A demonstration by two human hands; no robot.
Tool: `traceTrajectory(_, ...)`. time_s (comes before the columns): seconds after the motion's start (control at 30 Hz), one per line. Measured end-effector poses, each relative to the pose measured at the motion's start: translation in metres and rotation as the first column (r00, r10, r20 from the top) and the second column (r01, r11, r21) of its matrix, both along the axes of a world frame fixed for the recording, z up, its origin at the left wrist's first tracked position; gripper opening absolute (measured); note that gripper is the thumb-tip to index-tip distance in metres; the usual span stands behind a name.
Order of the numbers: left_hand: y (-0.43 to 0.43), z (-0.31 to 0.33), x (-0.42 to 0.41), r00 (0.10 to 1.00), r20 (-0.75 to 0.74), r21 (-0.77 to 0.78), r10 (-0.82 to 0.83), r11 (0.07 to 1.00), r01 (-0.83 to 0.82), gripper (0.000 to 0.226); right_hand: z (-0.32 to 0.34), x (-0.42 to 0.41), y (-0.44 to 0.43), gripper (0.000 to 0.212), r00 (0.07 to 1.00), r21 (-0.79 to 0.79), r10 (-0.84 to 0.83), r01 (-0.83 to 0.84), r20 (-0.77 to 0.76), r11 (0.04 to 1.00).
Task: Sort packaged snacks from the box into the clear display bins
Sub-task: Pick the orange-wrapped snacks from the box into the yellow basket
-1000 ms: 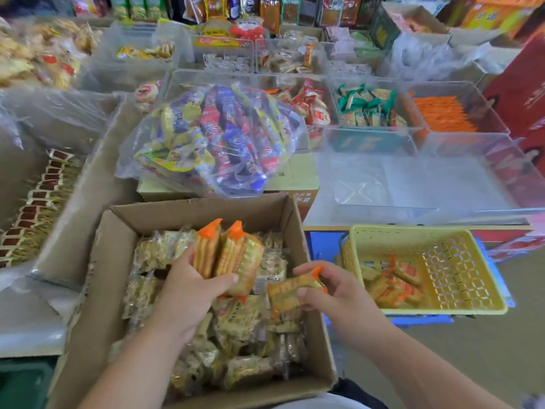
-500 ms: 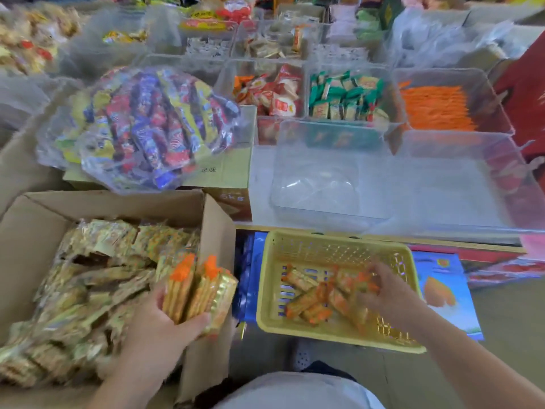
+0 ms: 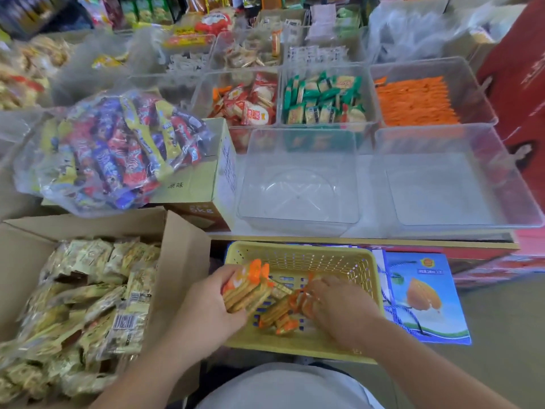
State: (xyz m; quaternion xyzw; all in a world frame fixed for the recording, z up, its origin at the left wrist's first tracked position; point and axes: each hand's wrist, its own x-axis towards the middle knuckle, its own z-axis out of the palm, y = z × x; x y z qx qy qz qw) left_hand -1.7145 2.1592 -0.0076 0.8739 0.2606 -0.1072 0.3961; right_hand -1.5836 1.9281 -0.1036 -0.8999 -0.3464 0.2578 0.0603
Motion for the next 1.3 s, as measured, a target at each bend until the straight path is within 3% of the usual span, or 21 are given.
traceTrajectory(0.07,-0.010,-0.016,0.020,0.994,-0.043,0.055,-0.101,0.993,0.104,0.060,0.014,-0.001,-0.019,0.049,0.975,0.048,0.011,-0.022,0.221,0.999)
traceTrajectory(0.13,-0.019,-0.037,0.040,0.976,-0.117,0.096,-0.182,0.976,0.193,0.051,0.017,-0.004,-0.037,0.046,0.939,0.118,-0.070,0.031,0.338,0.993)
traceTrajectory(0.23,-0.027,-0.066,0.062,0.933,-0.248,0.126,-0.259,0.947,0.297,0.042,0.012,-0.005,-0.048,0.051,0.958,0.036,-0.068,0.060,0.278,0.998)
traceTrajectory(0.3,-0.029,-0.080,0.071,0.898,-0.337,0.122,-0.283,0.933,0.340,0.048,0.002,-0.006,-0.049,0.051,0.975,0.038,-0.082,0.076,0.206,0.996)
traceTrajectory(0.43,-0.029,-0.094,0.075,0.819,-0.469,0.245,-0.331,0.842,0.481,0.094,-0.001,-0.007,-0.048,0.050,0.967,0.097,-0.115,0.096,0.225,0.991)
traceTrajectory(0.57,-0.032,-0.076,0.074,0.811,-0.391,0.368,-0.435,0.734,0.571,0.092,-0.002,-0.006,-0.052,0.051,0.965,0.111,-0.131,0.108,0.228,0.988)
traceTrajectory(0.7,-0.024,-0.045,0.052,0.862,-0.150,0.367,-0.485,0.782,0.504,0.064,0.007,-0.009,-0.044,0.042,0.952,0.114,-0.198,0.175,0.233,0.978)
traceTrajectory(0.8,0.004,-0.024,0.019,0.896,0.044,0.466,-0.442,0.802,0.373,0.051,0.017,-0.015,-0.017,0.036,0.918,0.250,-0.285,0.218,0.276,0.943)
traceTrajectory(0.9,0.049,-0.011,-0.019,0.906,0.239,0.609,-0.350,0.780,0.140,0.038,0.040,-0.028,0.036,0.037,0.945,0.392,-0.202,0.090,0.256,0.915)
traceTrajectory(0.97,0.086,-0.006,-0.047,0.935,0.260,0.642,-0.243,0.767,0.021,0.035,0.055,-0.042,0.078,0.038,0.975,0.472,-0.102,-0.002,0.195,0.881)
traceTrajectory(1.07,0.150,-0.006,-0.090,0.989,0.145,0.646,-0.017,0.759,-0.082,0.047,0.068,-0.062,0.136,0.042,0.987,0.533,0.051,-0.127,0.155,0.837)
traceTrajectory(1.17,0.219,-0.012,-0.127,0.981,-0.051,0.646,0.188,0.755,-0.111,0.057,0.074,-0.082,0.190,0.048,0.982,0.547,0.147,-0.189,0.120,0.815)
traceTrajectory(1.3,0.306,-0.034,-0.164,0.944,-0.259,0.692,0.206,0.721,0.032,0.071,0.074,-0.110,0.257,0.047,0.973,0.515,0.167,-0.226,0.159,0.827)
